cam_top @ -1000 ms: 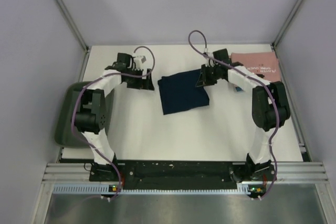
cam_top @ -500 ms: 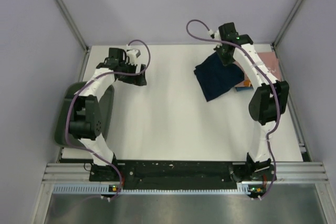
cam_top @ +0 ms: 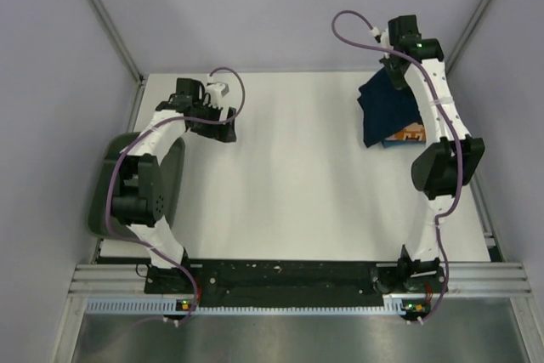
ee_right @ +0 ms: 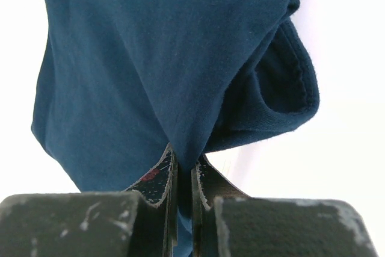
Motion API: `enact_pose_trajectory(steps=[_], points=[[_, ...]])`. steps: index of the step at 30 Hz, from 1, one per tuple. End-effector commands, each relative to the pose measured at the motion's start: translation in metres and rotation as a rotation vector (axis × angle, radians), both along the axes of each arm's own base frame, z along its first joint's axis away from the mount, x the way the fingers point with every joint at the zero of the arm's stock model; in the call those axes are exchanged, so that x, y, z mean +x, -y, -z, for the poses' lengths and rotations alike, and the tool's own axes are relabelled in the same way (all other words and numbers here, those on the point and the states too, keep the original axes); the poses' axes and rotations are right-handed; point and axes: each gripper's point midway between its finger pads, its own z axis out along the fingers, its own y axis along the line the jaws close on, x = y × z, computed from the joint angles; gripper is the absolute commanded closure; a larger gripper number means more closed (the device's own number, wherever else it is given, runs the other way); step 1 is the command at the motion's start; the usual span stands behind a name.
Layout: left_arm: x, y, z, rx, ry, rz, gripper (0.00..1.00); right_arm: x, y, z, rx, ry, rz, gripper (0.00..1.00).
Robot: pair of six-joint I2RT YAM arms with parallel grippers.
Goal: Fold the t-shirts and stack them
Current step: Put the neatly folded tshirt into the corner of the board with the right arm
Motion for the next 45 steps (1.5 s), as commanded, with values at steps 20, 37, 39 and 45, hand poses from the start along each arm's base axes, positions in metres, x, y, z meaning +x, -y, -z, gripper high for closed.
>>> enact_pose_trajectory(steps=[20,37,39,45], points=[[-0.002,0.001,-0.033,0.006,0.106,0.035,0.01,0.018,0.119,0.024,0.126,0.061,0.253,1.00],[-0.011,-0.026,-0.071,0.174,0.246,-0.007,0.01,-0.033,0.132,-0.067,0.046,0.429,0.444,0.01],[-0.016,-0.033,-0.082,0.205,0.288,-0.027,0.01,-0.046,0.098,-0.057,0.129,0.422,0.329,0.01],[-0.032,-0.058,-0.109,0.215,0.571,-0.215,0.01,-0.096,-0.028,0.002,0.454,0.427,-0.200,0.01]])
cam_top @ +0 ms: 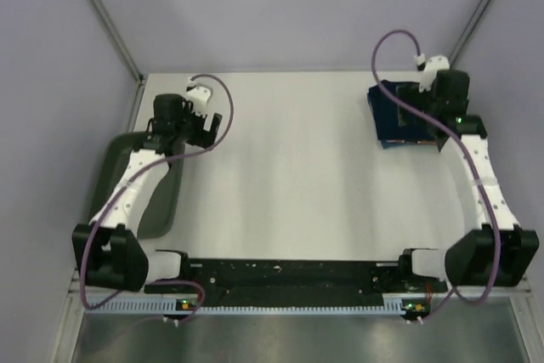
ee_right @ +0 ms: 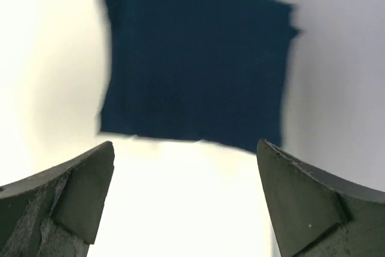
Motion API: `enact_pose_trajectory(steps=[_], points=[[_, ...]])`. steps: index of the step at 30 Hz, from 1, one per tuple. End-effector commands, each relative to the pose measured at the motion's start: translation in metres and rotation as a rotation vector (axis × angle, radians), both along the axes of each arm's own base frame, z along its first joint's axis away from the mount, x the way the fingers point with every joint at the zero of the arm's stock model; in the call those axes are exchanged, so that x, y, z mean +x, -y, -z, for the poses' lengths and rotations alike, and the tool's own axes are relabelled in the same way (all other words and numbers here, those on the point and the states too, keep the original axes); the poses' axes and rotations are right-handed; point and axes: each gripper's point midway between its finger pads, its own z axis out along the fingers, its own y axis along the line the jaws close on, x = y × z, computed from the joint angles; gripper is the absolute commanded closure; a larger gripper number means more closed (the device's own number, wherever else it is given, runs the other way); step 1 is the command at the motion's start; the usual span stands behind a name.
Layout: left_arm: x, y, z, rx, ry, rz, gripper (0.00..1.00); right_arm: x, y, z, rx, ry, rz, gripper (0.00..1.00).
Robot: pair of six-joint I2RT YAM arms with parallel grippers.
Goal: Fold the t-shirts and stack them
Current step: Put the neatly folded tshirt into the corner of the board with the right arm
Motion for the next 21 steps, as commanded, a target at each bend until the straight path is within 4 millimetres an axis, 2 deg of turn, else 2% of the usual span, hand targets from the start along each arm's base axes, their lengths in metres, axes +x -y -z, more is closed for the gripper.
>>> enact_pose_trajectory(steps=[1,2,5,7,8,9,10,12,17,21], points=[[-0.004,-0.023,-0.030,-0.020,0.340,-0.160,0.01,-0.020,-0.098,0.028,0.119,0.175,-0.450,0.01],[-0.008,-0.033,-0.026,-0.032,0.364,-0.237,0.01,-0.031,-0.108,0.036,0.113,0.207,-0.487,0.01],[-0.020,-0.028,-0.007,-0.101,0.373,-0.246,0.01,-0.043,-0.123,0.030,0.151,0.386,-0.511,0.01],[-0.032,-0.024,0.005,-0.139,0.420,-0.228,0.01,-0.053,-0.123,0.025,0.201,0.460,-0.481,0.01],[-0.038,-0.026,0.005,-0.148,0.473,-0.228,0.01,-0.059,-0.124,0.023,0.228,0.495,-0.478,0.01],[-0.043,-0.030,0.008,-0.152,0.519,-0.245,0.01,-0.063,-0.127,0.030,0.260,0.511,-0.474,0.01],[-0.046,-0.034,0.008,-0.157,0.564,-0.266,0.01,-0.070,-0.129,0.046,0.295,0.507,-0.472,0.01],[-0.057,-0.040,0.024,-0.186,0.583,-0.313,0.01,-0.077,-0.130,0.064,0.331,0.520,-0.461,0.01],[-0.067,-0.035,0.028,-0.222,0.641,-0.279,0.01,-0.093,-0.123,0.107,0.379,0.522,-0.388,0.01],[-0.070,-0.022,0.036,-0.248,0.637,-0.203,0.01,-0.103,-0.116,0.128,0.371,0.544,-0.359,0.01]])
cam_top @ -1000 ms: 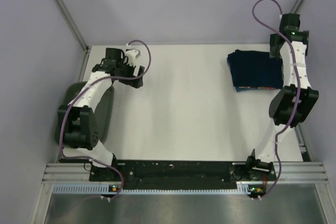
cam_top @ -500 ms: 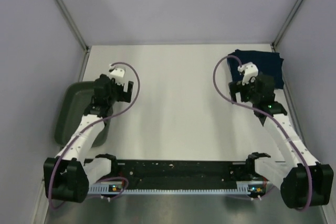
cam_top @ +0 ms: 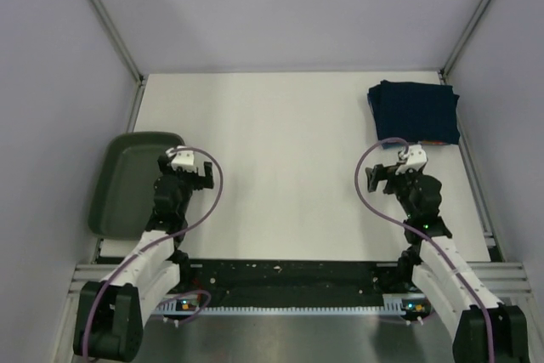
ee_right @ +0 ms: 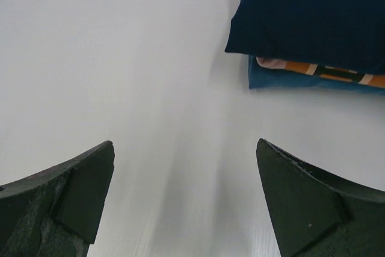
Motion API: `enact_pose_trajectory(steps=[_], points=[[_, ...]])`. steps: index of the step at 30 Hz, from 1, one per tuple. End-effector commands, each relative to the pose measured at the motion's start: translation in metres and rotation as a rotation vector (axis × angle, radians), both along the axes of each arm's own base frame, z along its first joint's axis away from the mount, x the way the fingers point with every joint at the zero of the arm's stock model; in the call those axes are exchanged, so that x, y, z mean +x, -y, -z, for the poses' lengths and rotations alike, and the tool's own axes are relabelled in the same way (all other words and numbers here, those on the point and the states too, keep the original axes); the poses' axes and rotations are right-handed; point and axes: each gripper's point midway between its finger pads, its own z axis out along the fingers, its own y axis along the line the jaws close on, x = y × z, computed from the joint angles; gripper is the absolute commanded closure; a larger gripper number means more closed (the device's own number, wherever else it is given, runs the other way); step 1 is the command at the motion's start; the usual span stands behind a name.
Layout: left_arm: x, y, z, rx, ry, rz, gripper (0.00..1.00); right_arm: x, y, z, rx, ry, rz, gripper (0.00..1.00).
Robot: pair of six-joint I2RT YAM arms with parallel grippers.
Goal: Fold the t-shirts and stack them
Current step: Put the neatly folded tshirt into the corner of the board with the right arm
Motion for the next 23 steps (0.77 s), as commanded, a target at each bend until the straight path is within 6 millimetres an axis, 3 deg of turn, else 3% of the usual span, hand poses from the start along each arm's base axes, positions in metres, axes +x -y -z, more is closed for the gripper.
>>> enact_pose_trajectory(steps=[1,5,23], points=[[0.007,0.015,-0.035,-0.053,0.170,0.073,0.01,-0.003,0.005,-0.008,0.051,0.130,0.043,0.01],[0.007,0.015,-0.029,-0.044,0.166,0.073,0.01,-0.009,0.007,0.003,0.057,0.124,0.059,0.01],[0.002,0.027,-0.019,-0.030,0.151,0.152,0.01,-0.010,0.009,0.002,0.059,0.139,0.070,0.01]])
